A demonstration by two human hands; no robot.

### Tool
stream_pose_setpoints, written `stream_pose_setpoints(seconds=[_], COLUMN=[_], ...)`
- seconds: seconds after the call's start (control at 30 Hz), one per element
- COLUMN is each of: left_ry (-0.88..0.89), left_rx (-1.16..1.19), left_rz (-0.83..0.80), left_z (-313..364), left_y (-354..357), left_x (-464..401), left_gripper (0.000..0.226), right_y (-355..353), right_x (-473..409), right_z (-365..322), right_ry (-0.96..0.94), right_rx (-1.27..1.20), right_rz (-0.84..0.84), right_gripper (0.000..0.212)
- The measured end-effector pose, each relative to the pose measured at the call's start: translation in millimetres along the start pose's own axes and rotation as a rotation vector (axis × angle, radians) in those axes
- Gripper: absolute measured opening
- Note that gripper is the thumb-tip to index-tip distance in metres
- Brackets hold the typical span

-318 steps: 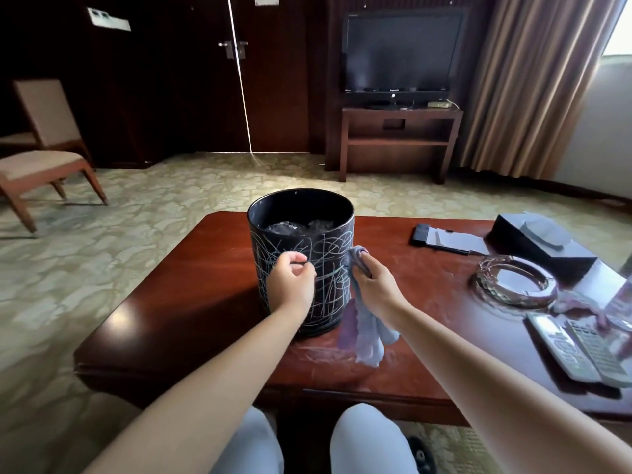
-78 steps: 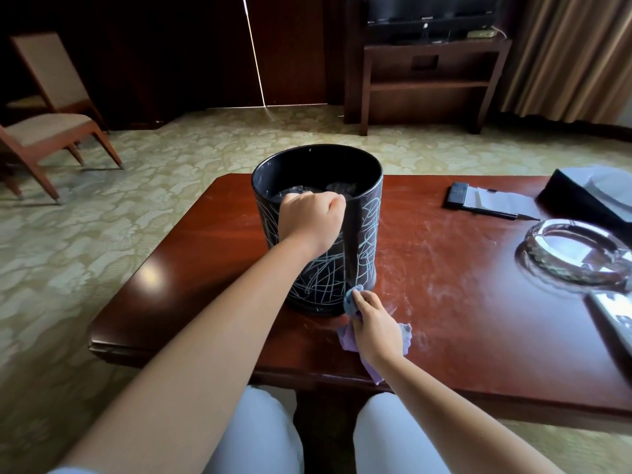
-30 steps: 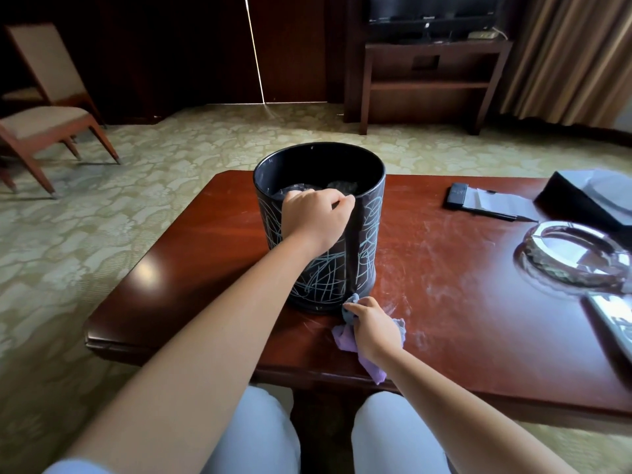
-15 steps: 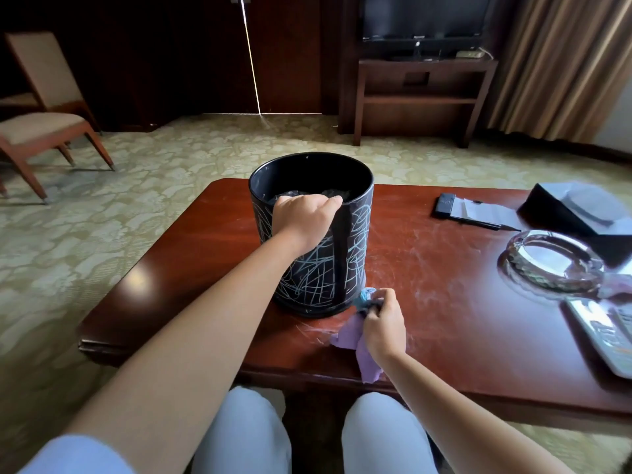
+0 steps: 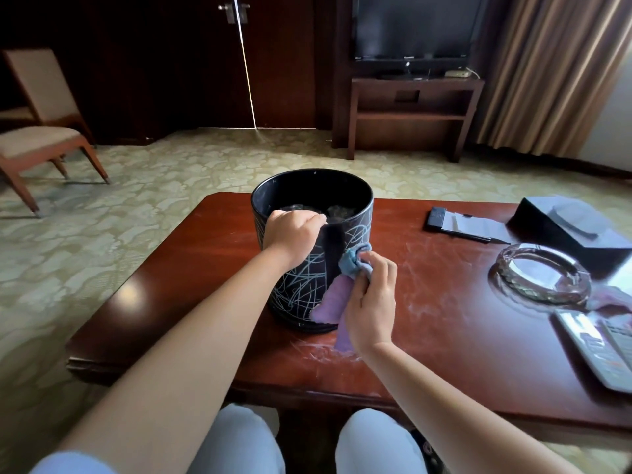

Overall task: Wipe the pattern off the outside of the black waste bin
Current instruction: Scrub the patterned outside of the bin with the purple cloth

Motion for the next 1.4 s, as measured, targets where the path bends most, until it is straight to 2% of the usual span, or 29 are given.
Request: stream_pose_setpoints(seconds=[0.17, 0.33, 0.57, 0.63, 0.8, 1.07, 1.27, 1.4], left_ry=[0.018, 0.031, 0.037, 0.031, 0.013, 0.011, 0.031, 0.06], left_rx=[-0.007, -0.06, -0.025, -0.028, -0.041, -0.032, -0.045, -0.061], left_rz=[-0.023, -0.03, 0.001, -0.003, -0.003, 0.008, 0.042, 0.072], left_z=[1.3, 2.9, 3.8, 3.7, 0.0, -2.6, -1.5, 0.9], left_y=[0.6, 1.2, -0.1, 0.8, 3.1, 3.9, 3.0, 1.0], left_x=[-0.5, -0.5, 0.3, 0.6, -0.6, -1.4, -1.0, 0.1], left_gripper=[0.058, 0.06, 0.059, 0.058, 0.037, 0.034, 0.034, 0.036], right_y=[0.3, 14.2, 22.5, 17.9, 7.8, 16.9, 15.7, 31.7], right_x=[-25.2, -42.7, -31.7, -30.3, -47.6, -30.9, -24.3, -6.3], right_z=[-22.0, -22.5, 2.6, 3.8, -6.9, 21.0, 24.0, 50.1], right_ry=[-0.119, -0.126, 0.012, -0.018, -0.124, 0.021, -0.043, 0.045], right_rx=[0.023, 0.158, 0.286, 0.283, 0.271, 0.318, 0.289, 0.353], right_rz=[0.017, -0.131, -0.294, -0.268, -0.096, -0.299, -0.202, -0.376], right_gripper=[0.027, 0.026, 0.013, 0.012, 0.017, 0.014, 0.018, 0.015])
Point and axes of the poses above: each hand's wrist, its own x-axis away from the middle knuckle, its own y-axis out of the palm, z = x × y, the point moved 6 cm from there along -x, towards the middle knuckle, and after that the axes turned 9 degrees about -y, right-handed, at the moved point
